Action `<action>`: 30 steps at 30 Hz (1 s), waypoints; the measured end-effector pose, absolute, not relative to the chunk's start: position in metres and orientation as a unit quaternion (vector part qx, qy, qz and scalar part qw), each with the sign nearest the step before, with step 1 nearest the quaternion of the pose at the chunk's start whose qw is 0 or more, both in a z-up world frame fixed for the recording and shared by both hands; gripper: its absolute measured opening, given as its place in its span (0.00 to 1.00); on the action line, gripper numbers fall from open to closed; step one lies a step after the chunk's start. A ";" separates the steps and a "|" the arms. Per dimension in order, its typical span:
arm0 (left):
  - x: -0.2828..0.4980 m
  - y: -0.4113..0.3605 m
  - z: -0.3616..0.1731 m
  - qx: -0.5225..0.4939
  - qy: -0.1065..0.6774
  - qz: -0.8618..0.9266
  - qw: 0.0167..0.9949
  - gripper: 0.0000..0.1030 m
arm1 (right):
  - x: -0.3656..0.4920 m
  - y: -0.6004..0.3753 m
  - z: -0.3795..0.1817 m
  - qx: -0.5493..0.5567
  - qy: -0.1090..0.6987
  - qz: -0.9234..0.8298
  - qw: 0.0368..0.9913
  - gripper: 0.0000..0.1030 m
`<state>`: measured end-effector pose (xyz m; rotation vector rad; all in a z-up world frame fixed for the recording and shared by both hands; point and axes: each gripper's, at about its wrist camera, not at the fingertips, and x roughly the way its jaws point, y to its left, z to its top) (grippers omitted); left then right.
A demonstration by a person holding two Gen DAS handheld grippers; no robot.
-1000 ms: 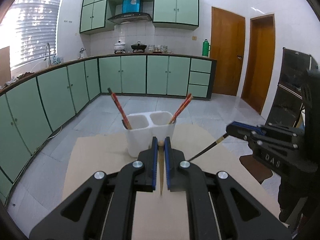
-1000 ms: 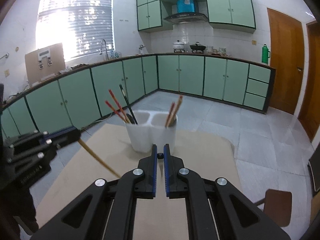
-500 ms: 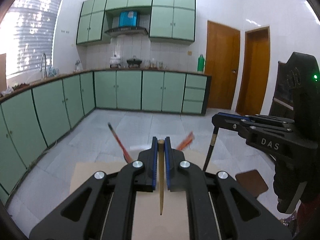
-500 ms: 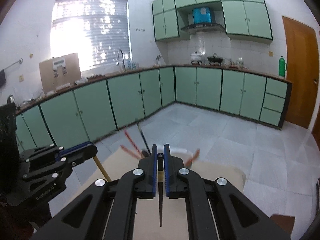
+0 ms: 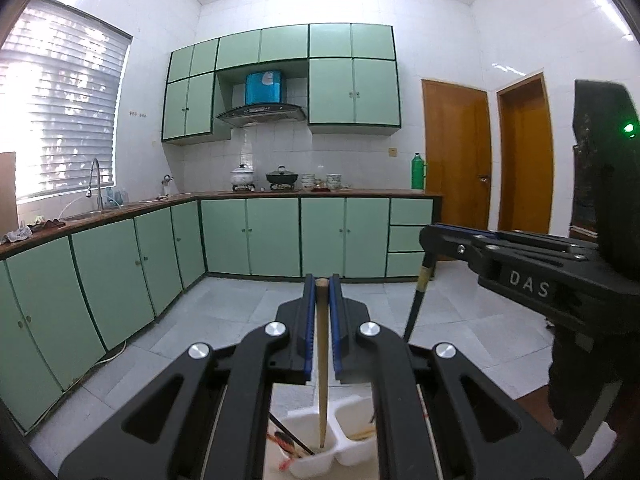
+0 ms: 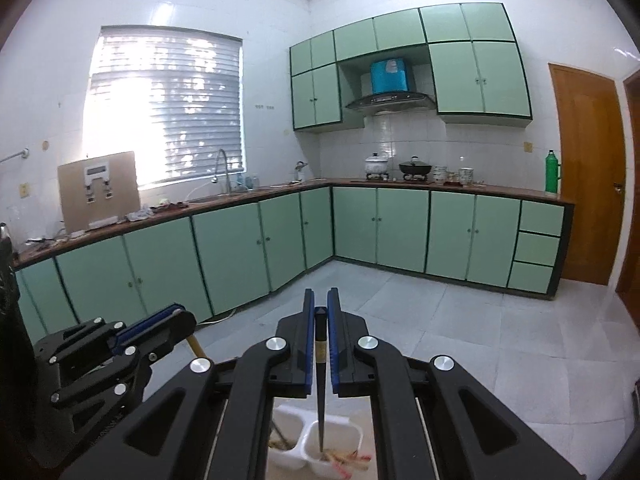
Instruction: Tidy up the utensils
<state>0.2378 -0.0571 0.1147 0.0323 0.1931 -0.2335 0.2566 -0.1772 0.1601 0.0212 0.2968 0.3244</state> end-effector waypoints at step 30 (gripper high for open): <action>0.226 -0.010 0.051 -0.008 0.163 -0.083 0.983 0.60 | 0.226 -0.218 0.077 0.025 0.203 0.112 0.972 0.59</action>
